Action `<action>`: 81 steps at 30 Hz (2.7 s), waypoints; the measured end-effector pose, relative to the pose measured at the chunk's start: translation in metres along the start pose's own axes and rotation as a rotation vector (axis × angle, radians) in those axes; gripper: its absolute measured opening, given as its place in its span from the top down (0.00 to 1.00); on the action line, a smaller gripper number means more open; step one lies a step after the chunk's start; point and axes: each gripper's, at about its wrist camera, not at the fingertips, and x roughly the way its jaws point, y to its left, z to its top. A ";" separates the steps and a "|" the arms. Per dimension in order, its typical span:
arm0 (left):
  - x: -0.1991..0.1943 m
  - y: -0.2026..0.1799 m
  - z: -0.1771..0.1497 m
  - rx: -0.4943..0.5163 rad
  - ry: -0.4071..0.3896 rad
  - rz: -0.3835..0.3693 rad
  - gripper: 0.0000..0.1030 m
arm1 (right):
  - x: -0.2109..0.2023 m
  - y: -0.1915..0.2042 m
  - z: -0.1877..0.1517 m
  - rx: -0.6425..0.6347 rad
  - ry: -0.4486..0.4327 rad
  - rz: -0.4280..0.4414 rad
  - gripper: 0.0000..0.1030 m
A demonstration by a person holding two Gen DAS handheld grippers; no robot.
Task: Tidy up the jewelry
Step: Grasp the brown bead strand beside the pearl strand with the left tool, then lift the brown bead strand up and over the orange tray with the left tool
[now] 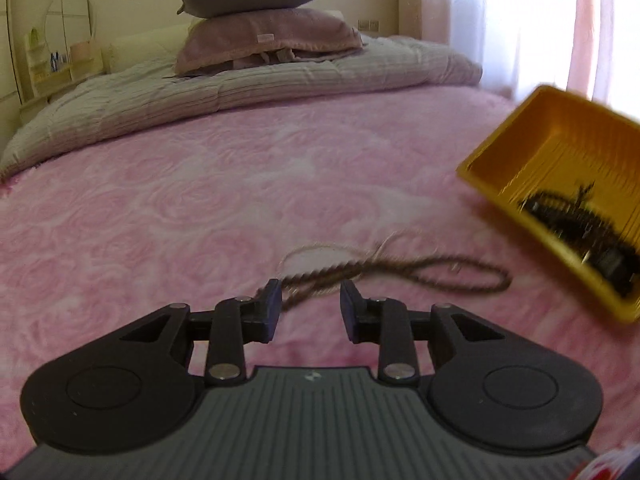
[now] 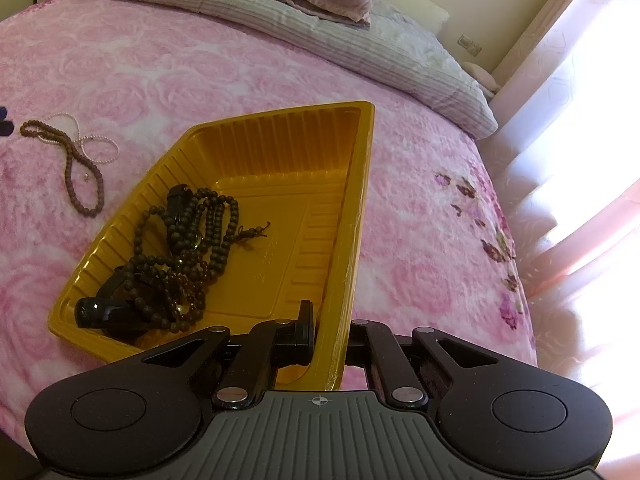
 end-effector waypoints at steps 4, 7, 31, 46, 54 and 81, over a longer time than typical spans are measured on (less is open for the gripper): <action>0.008 -0.003 -0.008 0.072 0.006 0.030 0.73 | 0.000 0.000 0.000 -0.002 0.000 -0.001 0.94; 0.017 -0.004 -0.011 0.087 0.010 0.033 0.73 | 0.000 0.000 0.000 -0.001 0.001 -0.001 0.94; 0.077 0.019 0.012 0.485 0.205 -0.259 0.87 | 0.004 -0.002 -0.001 0.000 0.009 -0.003 0.94; 0.003 0.035 0.060 0.321 0.058 -0.205 0.95 | 0.001 0.002 0.001 -0.009 -0.001 -0.007 0.94; -0.051 0.028 0.114 0.324 -0.074 -0.222 0.95 | 0.000 0.004 0.000 -0.013 -0.004 -0.011 0.94; -0.104 -0.018 0.180 0.365 -0.204 -0.312 0.95 | -0.003 0.006 0.002 -0.017 -0.005 -0.014 0.94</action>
